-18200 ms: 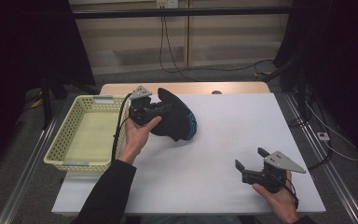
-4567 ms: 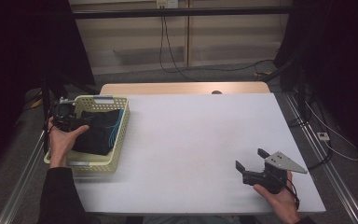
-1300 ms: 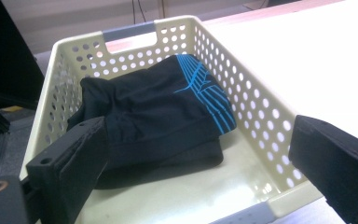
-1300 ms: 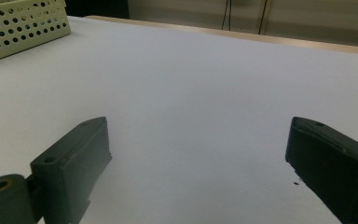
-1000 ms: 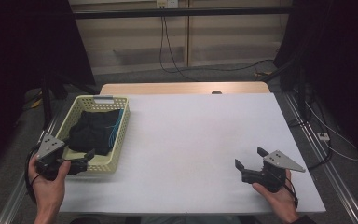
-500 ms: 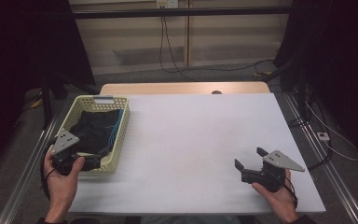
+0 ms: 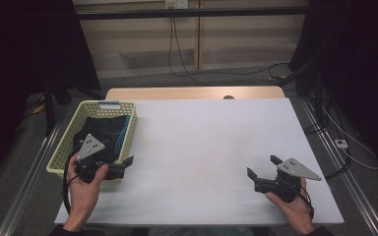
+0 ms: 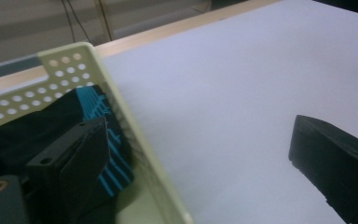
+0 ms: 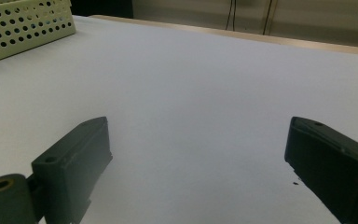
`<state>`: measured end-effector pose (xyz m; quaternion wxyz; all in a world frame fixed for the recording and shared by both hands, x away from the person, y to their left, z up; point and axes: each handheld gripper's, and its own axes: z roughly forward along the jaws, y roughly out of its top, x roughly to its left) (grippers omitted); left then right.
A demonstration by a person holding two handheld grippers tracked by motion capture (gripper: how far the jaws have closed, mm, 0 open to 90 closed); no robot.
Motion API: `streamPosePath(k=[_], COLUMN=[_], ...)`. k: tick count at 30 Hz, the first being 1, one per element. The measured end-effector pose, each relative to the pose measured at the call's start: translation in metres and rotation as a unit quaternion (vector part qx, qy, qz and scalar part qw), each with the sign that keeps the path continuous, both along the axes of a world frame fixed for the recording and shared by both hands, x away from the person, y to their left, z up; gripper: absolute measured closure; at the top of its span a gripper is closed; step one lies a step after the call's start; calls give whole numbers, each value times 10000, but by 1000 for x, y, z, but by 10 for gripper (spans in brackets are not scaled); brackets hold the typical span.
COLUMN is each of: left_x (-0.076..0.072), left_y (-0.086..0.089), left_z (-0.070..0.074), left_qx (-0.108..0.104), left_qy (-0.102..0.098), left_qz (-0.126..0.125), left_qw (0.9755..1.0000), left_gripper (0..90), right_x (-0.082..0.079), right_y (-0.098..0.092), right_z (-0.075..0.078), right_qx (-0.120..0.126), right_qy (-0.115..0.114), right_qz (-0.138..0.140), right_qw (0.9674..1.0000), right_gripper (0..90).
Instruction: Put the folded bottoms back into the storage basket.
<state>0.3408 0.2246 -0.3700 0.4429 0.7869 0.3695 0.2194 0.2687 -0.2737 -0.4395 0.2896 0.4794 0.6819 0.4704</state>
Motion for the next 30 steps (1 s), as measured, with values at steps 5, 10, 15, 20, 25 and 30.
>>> streamPosePath(k=[5,10,15,20,25,30], left_x=[5,9,15,16,13,8], left_y=[-14,-30,-46,-59,-71,-73], left_z=[-3,-6,-11,-14,-24,-37], left_qx=[67,-21,-147,-133,6,-133], left_qy=[-5,85,227,197,234,192], left_qz=[-86,-281,-387,-515,-680,-759], left_qw=[9999,9996,9989,9984,9974,9968], left_gripper=[52,53,57,57,57,56], right_x=[0,0,0,0,0,0], right_y=[0,1,1,1,1,1], right_z=[0,0,0,0,0,0], right_qx=[-9,2,8,12,7,5], right_qy=[-3,21,32,33,26,16], right_qz=[10,34,39,49,49,59], right_qw=[10000,10000,10000,10000,10000,10000], right_gripper=[65,57,56,56,56,56])
